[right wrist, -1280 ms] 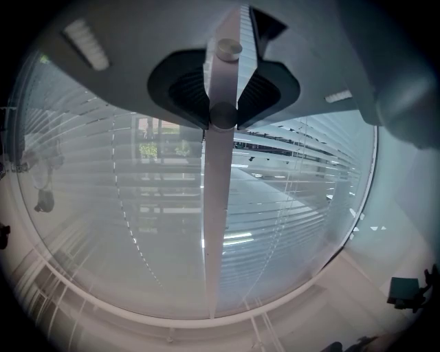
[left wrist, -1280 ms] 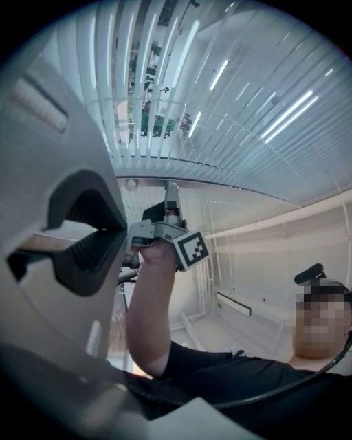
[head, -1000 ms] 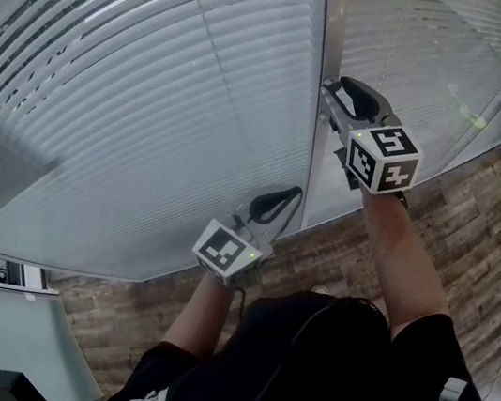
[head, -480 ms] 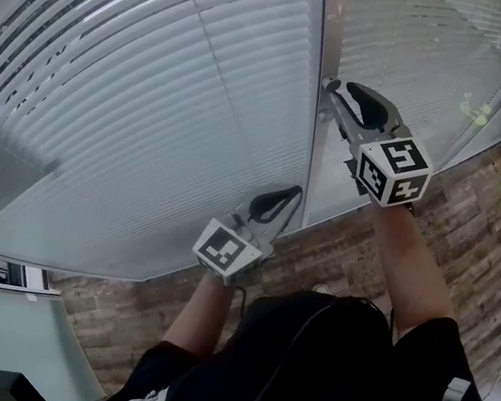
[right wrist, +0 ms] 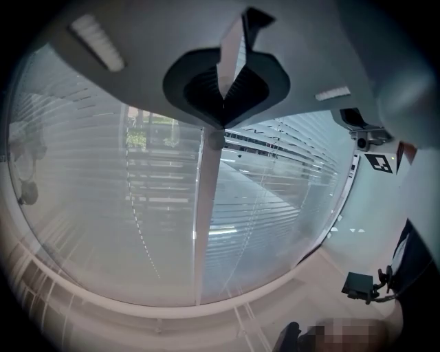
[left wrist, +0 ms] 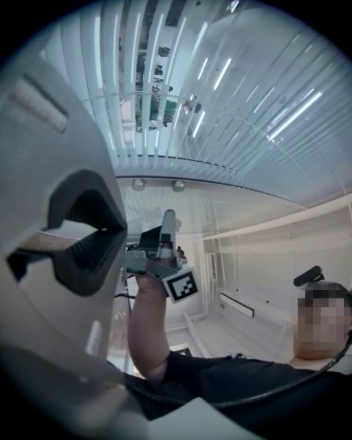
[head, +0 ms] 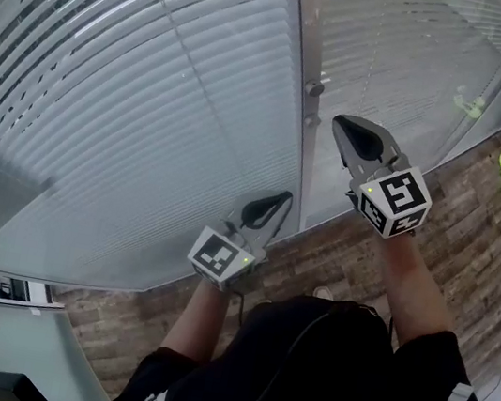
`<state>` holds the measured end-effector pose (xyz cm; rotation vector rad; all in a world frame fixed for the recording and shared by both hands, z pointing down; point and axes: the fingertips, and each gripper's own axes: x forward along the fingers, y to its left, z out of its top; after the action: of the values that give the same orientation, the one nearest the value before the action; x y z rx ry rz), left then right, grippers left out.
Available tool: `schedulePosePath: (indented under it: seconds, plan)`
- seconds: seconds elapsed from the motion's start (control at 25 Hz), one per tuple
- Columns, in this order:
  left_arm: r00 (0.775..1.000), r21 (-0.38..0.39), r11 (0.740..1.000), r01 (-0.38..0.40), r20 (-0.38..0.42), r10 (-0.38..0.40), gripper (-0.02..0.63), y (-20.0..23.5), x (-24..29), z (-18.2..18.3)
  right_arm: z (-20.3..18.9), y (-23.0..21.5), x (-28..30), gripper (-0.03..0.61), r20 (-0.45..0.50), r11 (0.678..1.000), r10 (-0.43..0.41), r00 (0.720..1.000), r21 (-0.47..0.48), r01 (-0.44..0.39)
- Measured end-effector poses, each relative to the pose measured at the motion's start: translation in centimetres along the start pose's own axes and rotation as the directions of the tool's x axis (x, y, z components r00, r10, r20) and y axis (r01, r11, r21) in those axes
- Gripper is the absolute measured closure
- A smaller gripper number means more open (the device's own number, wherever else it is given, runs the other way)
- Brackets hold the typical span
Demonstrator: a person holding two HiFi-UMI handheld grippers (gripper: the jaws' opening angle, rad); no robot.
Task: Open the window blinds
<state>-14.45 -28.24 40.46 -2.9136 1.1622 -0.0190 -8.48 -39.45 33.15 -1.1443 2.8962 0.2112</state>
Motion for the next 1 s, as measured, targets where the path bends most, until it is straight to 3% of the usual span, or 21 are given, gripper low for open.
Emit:
schedulePosePath:
  seconds: [0.32, 0.52, 1.0]
  plan:
    - [1.0, 0.015, 1.0, -0.009, 0.015, 0.009, 0.609, 0.3, 0.5, -1.1, -2.1, 1.7, -3.2, 0.574, 0.025, 0.993, 0.119, 0.993, 0.009, -0.119]
    - [1.0, -0.012, 1.0, -0.009, -0.016, 0.009, 0.609, -0.1, 1.3, -0.4, -3.3, 2.9, -5.6, 0.573, 0.042, 0.981, 0.192, 0.981, -0.011, -0.192]
    - [0.999, -0.014, 1.0, -0.023, -0.024, 0.022, 0.609, -0.6, 2.5, -0.8, -5.8, 2.3, -10.7, 0.574, 0.007, 0.981, 0.191, 0.982, 0.046, -0.191]
